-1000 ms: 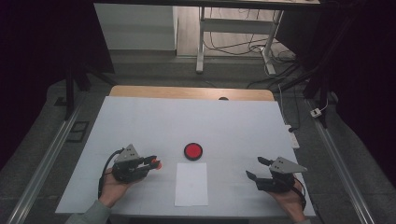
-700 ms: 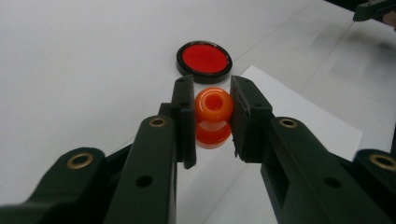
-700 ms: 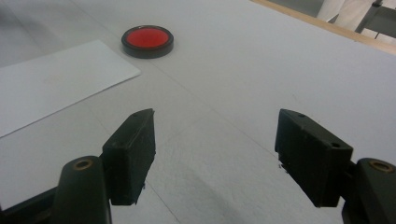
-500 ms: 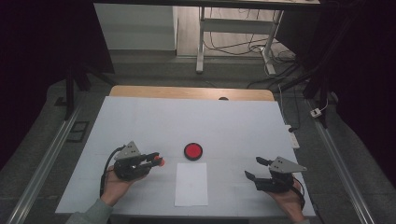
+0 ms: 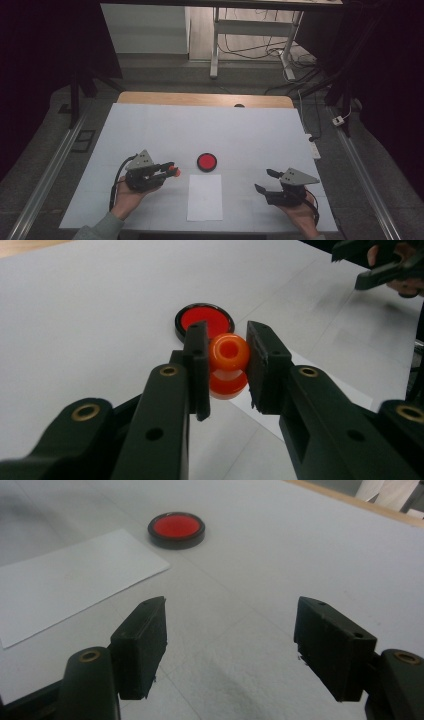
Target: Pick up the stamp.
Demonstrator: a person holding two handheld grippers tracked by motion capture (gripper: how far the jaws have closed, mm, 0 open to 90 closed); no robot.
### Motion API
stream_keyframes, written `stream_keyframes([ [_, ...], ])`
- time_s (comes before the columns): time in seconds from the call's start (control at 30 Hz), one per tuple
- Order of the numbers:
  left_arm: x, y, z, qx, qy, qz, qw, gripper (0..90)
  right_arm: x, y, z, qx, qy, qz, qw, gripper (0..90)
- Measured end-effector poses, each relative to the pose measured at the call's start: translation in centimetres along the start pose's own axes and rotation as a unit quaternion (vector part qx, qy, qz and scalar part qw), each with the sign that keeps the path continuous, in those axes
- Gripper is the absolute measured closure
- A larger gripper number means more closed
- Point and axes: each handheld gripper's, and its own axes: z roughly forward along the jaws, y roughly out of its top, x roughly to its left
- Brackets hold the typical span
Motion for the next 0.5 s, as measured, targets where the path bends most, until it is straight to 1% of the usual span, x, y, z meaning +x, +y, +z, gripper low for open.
stream_keyframes([
  [0.07, -0.1, 0.2, 0.0, -0.003, -0.003, -0.001, 1.0, 72.2, 0.2, -0.1, 0.3, 0.008, 0.001, -0.005, 1.0, 29.1],
  [0.13, -0.1, 0.3, 0.1, -0.006, -0.007, -0.004, 1.0, 72.2, 0.4, -0.2, 0.5, 0.01, 0.004, -0.008, 0.9999, 29.1],
  [0.3, -0.3, 0.5, 0.8, -0.007, -0.019, -0.012, 0.9997, 72.2, 0.4, -0.2, 0.5, 0.008, 0.006, -0.006, 0.9999, 29.3],
  [0.37, -0.4, 0.6, 1.0, -0.006, -0.021, -0.011, 0.9997, 72.2, 0.3, -0.1, 0.4, 0.008, 0.005, -0.009, 0.9999, 29.3],
  [0.5, -0.6, 0.8, 1.5, -0.004, -0.026, -0.011, 0.9996, 72.2, 0.3, -0.2, 0.4, 0.011, 0.004, -0.004, 0.9999, 29.3],
])
